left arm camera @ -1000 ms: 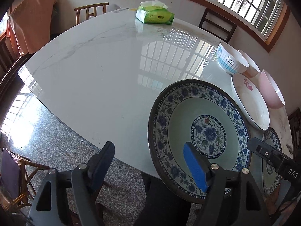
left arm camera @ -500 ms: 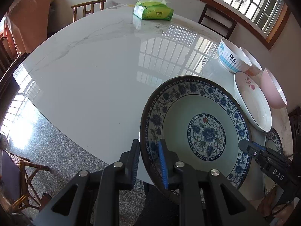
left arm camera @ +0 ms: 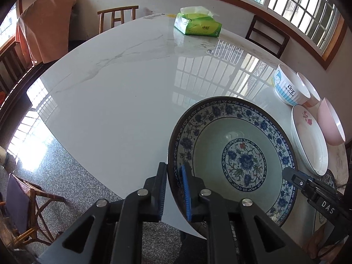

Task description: Organize plates and bowls

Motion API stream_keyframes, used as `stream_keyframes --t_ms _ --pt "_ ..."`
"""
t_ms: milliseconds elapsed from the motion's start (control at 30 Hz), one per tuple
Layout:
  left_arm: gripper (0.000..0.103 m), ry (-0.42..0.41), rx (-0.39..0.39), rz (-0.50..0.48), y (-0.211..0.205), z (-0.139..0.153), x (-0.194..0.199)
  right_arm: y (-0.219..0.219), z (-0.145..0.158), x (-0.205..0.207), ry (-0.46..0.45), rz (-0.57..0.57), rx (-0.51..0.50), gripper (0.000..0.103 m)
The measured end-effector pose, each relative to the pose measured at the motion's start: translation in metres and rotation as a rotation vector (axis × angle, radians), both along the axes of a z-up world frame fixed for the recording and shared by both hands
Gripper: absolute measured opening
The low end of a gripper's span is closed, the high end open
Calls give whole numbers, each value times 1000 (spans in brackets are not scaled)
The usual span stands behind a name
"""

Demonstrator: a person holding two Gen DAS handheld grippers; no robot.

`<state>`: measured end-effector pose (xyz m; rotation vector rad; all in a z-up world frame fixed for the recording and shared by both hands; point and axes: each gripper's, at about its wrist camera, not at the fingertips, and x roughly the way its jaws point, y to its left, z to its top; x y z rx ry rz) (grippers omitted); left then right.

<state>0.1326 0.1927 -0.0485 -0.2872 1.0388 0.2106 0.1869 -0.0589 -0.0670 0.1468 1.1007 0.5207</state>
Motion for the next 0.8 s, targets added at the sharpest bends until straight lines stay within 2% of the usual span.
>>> stream_keyframes --t_ms 133,200,233,267,300,367,400,467,500,567,633,700,767,800 --pt "15 -26 -36 13 8 -3 0 4 -6 3 10 4 -4 21" --pt "22 -38 -85 35 14 -3 -6 6 -6 3 0 9 -2 22" --pt "33 -45 -107 51 16 -2 -11 7 -5 2 -5 11 -8 22" --pt "48 -41 -120 69 18 0 -17 4 -3 -4 -12 8 -9 23" --pt "54 -35 -130 88 19 2 -24 2 0 -7 -21 4 -4 23" --pt "55 -86 -178 87 15 9 -45 -8 10 -18 -55 -5 16 26" --pt "56 -118 -196 82 10 13 -58 -15 16 -25 -72 -14 27 29" --pt "63 -162 -210 63 -9 22 -81 -37 32 -45 -117 -51 50 46" --pt "64 -192 -220 36 -20 26 -91 -48 41 -57 -148 -76 53 50" --pt "65 -227 -211 -10 -46 31 -109 -73 57 -86 -207 -142 46 72" --pt "65 -225 -207 -80 -76 33 -116 -95 69 -115 -251 -212 41 80" --pt "65 -199 -207 -148 -100 33 -117 -110 78 -144 -306 -258 -14 84" --pt "65 -188 -207 -183 -118 34 -120 -120 82 -164 -322 -278 -64 87" --pt "65 -185 -208 -197 -125 35 -124 -126 82 -173 -311 -288 -56 87"
